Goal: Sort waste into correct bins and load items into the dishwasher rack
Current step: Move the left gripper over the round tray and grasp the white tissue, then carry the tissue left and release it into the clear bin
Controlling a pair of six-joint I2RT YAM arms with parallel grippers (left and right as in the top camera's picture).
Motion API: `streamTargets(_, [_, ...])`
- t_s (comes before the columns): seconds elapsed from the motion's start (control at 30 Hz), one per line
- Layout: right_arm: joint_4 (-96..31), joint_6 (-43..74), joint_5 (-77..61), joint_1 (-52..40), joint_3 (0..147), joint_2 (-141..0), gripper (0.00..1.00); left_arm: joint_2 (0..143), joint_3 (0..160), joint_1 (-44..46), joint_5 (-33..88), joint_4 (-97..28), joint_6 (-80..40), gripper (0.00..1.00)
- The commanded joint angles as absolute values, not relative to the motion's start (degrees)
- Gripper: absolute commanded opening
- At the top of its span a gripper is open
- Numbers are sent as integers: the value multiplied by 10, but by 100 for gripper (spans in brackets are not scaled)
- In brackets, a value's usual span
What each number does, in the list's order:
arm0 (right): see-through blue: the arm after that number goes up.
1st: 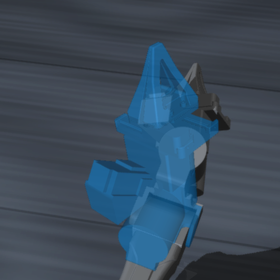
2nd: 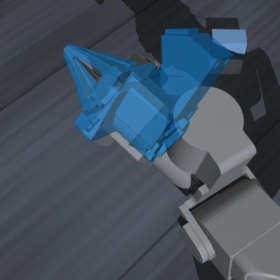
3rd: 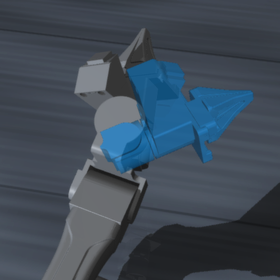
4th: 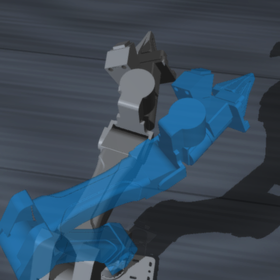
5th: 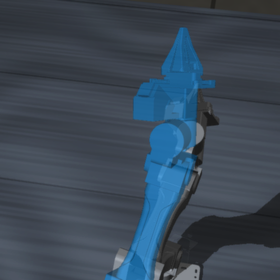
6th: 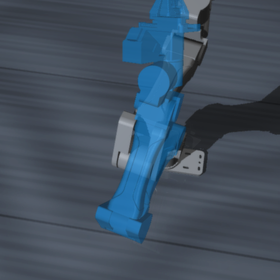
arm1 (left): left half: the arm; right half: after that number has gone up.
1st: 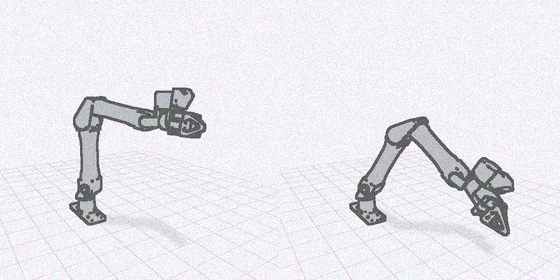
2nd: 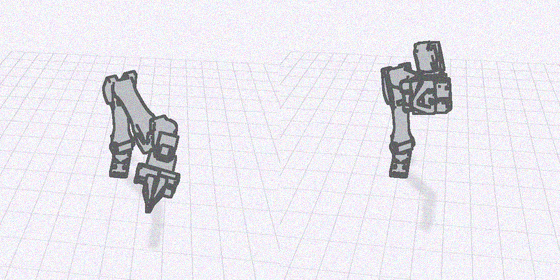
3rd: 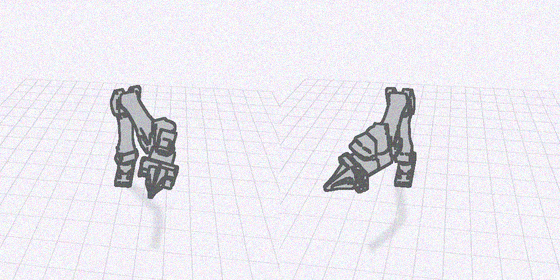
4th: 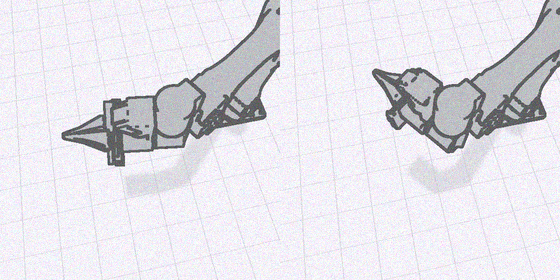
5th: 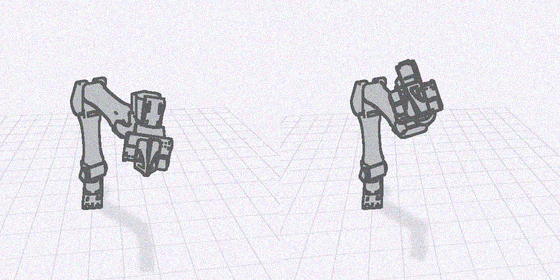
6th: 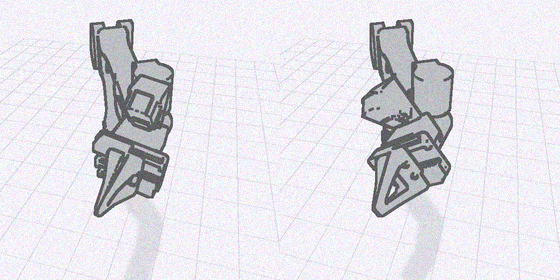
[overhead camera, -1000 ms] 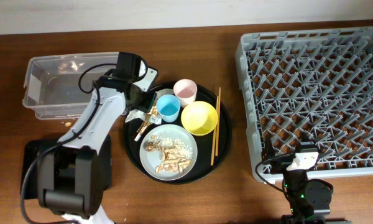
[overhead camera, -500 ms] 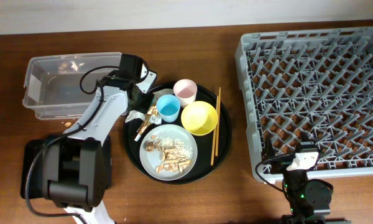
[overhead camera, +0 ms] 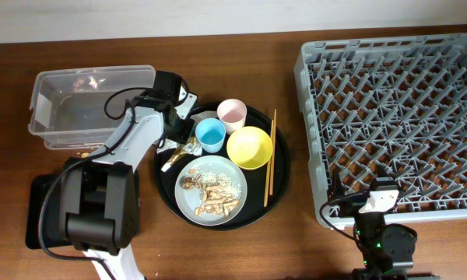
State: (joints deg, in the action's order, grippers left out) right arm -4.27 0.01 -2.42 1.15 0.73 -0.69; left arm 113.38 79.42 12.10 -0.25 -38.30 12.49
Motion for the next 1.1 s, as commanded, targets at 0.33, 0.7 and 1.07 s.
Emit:
streamTargets(0.33, [-45, 2, -19, 15, 3, -3, 99, 1123, 808, 118, 3, -397, 96, 1])
streamTargets(0.7, [-45, 2, -19, 15, 3, -3, 99, 1012, 808, 118, 2, -427, 39, 1])
streamTargets(1.07, [-45, 2, -19, 15, 3, -3, 99, 967, 808, 118, 2, -431, 21, 1])
